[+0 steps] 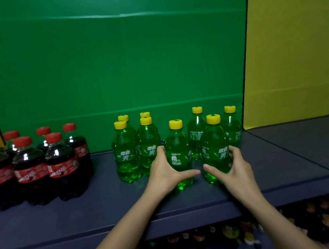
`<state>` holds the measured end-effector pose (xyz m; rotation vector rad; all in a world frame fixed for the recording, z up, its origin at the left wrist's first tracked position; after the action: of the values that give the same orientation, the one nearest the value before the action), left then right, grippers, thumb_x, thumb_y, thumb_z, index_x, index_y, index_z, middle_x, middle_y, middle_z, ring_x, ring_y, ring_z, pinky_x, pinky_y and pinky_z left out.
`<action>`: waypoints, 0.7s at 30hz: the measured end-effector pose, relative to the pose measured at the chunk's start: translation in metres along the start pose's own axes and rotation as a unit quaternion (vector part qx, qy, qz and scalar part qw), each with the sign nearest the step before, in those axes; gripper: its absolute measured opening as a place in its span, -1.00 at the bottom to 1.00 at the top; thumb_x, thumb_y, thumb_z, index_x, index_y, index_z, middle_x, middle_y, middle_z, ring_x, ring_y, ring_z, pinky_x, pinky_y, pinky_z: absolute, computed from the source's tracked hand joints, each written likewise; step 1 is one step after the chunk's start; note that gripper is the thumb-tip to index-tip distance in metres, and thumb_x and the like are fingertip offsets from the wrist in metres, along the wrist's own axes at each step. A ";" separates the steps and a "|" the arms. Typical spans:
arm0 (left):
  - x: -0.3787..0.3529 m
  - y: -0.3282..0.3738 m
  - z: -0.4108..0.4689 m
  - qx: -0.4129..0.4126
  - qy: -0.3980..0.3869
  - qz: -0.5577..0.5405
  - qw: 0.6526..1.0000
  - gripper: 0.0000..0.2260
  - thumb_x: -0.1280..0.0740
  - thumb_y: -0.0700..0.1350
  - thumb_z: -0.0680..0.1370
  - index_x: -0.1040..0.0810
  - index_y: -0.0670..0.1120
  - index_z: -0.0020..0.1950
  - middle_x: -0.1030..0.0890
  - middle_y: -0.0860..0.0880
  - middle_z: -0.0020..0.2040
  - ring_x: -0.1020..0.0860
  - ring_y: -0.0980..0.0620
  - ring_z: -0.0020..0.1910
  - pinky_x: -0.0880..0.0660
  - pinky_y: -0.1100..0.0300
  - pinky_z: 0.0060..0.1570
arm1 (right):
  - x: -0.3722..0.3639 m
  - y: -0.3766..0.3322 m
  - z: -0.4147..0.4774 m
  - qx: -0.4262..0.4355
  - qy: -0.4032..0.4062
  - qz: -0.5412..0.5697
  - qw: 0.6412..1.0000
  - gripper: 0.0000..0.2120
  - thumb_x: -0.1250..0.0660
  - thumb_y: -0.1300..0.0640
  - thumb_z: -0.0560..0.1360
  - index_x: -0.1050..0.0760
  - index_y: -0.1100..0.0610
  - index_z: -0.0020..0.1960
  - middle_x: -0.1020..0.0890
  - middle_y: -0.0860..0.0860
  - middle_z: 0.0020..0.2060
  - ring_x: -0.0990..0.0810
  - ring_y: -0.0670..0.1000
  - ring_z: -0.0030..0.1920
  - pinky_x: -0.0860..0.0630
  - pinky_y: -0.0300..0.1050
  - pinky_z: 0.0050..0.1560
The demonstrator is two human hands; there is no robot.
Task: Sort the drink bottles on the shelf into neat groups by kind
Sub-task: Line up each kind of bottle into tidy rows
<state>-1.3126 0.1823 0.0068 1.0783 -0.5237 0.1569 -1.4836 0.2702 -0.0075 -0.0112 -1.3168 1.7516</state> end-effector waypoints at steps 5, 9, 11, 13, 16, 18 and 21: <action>0.018 -0.008 -0.010 -0.032 0.061 0.018 0.997 -0.22 -0.61 0.06 0.15 -0.37 -0.11 0.26 -0.49 -0.01 0.17 -0.46 0.04 0.17 -0.39 0.23 0.15 | -0.012 -0.016 -0.005 0.011 -0.012 0.028 0.999 -0.18 -0.47 -0.08 0.32 -0.16 0.15 0.43 -0.36 0.11 0.37 -0.38 0.12 0.32 -0.34 0.01 0.28; 0.051 -0.027 -0.020 -0.021 0.043 -0.078 0.996 -0.38 -0.64 -0.16 0.10 -0.43 0.04 0.05 -0.59 0.07 0.00 -0.56 0.14 0.00 -0.48 0.39 -0.01 | -0.023 -0.027 -0.012 0.020 -0.020 0.050 0.998 -0.19 -0.48 -0.10 0.29 -0.21 0.13 0.39 -0.42 0.09 0.33 -0.41 0.08 0.30 -0.37 0.00 0.29; 0.069 -0.038 -0.026 -0.015 0.033 -0.109 0.993 -0.36 -0.64 -0.18 0.07 -0.42 -0.03 0.04 -0.59 0.04 -0.01 -0.56 0.17 -0.02 -0.46 0.47 -0.08 | -0.033 -0.033 -0.017 0.019 -0.028 0.067 0.997 -0.20 -0.50 -0.08 0.28 -0.23 0.13 0.38 -0.43 0.08 0.31 -0.42 0.07 0.28 -0.38 -0.06 0.27; 0.086 -0.046 -0.033 -0.019 0.026 -0.125 0.992 -0.33 -0.64 -0.13 0.04 -0.46 -0.10 0.07 -0.62 -0.01 0.02 -0.58 0.15 0.01 -0.48 0.41 -0.02 | -0.045 -0.042 -0.023 0.025 -0.040 0.072 0.996 -0.20 -0.51 -0.07 0.28 -0.23 0.13 0.38 -0.42 0.09 0.32 -0.42 0.07 0.28 -0.38 -0.10 0.23; 0.106 -0.054 -0.040 -0.024 0.018 -0.143 0.989 -0.43 -0.60 -0.28 0.14 -0.51 -0.14 0.09 -0.64 -0.07 0.03 -0.59 0.12 0.04 -0.50 0.38 -0.03 | -0.062 -0.056 -0.028 0.040 -0.052 0.079 0.995 -0.20 -0.51 -0.09 0.26 -0.24 0.12 0.37 -0.43 0.08 0.31 -0.43 0.04 0.28 -0.38 -0.13 0.24; 0.111 -0.059 -0.041 -0.025 0.014 -0.149 0.988 -0.46 -0.58 -0.25 0.15 -0.52 -0.12 0.09 -0.64 -0.08 0.03 -0.59 0.09 0.05 -0.51 0.34 -0.01 | -0.071 -0.062 -0.028 0.042 -0.055 0.086 0.994 -0.21 -0.51 -0.08 0.27 -0.24 0.13 0.37 -0.45 0.07 0.29 -0.44 0.03 0.26 -0.37 -0.14 0.23; 0.117 -0.067 -0.039 -0.016 0.016 -0.154 0.988 -0.39 -0.62 -0.18 0.11 -0.50 -0.09 0.10 -0.63 -0.05 0.03 -0.60 0.13 0.03 -0.52 0.33 -0.02 | -0.084 -0.068 -0.029 0.041 -0.060 0.092 0.993 -0.23 -0.52 -0.07 0.27 -0.25 0.13 0.34 -0.48 0.03 0.24 -0.45 0.00 0.24 -0.39 -0.14 0.24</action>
<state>-1.1738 0.1694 -0.0046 1.1107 -0.3241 -0.1060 -1.3766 0.2376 -0.0087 0.0199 -1.3639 1.9876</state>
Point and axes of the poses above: each hand's wrist, its own z-axis towards the middle knuckle, its own x-axis out of the back of the hand, y = z × x, the point moved 9 cm from there along z, towards the middle knuckle
